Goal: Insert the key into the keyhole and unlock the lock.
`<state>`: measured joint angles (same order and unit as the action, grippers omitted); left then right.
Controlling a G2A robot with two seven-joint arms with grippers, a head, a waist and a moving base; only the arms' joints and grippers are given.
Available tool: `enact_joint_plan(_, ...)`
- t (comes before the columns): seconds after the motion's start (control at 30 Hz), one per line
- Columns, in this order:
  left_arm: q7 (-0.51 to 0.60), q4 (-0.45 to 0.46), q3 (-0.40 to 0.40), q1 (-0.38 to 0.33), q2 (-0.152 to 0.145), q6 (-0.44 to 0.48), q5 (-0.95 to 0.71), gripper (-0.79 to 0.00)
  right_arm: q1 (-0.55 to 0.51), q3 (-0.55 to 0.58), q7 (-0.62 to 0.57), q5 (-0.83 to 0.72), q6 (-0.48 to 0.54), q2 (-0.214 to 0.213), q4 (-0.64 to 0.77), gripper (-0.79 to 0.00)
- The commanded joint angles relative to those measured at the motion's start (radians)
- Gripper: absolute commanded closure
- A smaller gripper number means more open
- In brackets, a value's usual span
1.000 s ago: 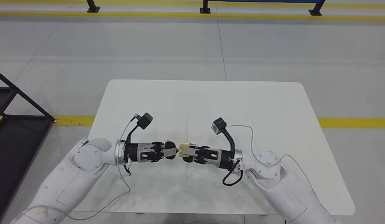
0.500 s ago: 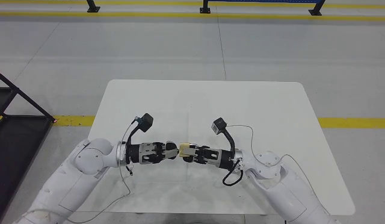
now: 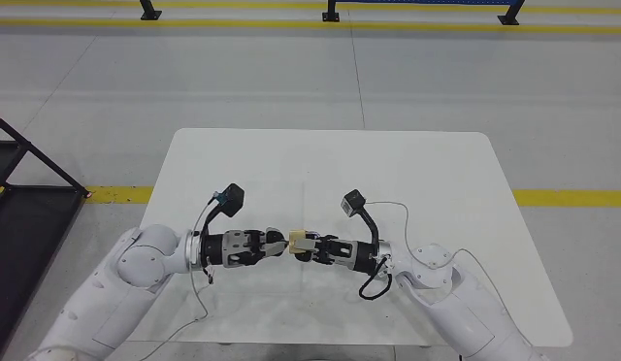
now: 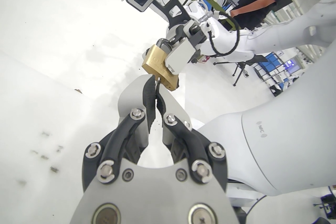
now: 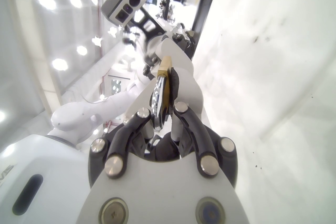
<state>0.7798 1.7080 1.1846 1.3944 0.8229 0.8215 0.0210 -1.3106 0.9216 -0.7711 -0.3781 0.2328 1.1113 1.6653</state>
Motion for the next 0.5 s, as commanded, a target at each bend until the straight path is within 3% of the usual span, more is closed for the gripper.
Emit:
enact_joint_plan(0.0,-0.008,0.005,0.005,0.006,-0.001,0.006,0.013,0.000,0.000,0.000,0.000,0.000,0.000,0.000,0.000,0.000)
enact_joint_plan(0.47,-0.106,0.066,0.039,0.053,-0.001,0.021,0.160,0.000,0.000,0.000,0.000,0.000,0.000,0.000,0.000,0.000)
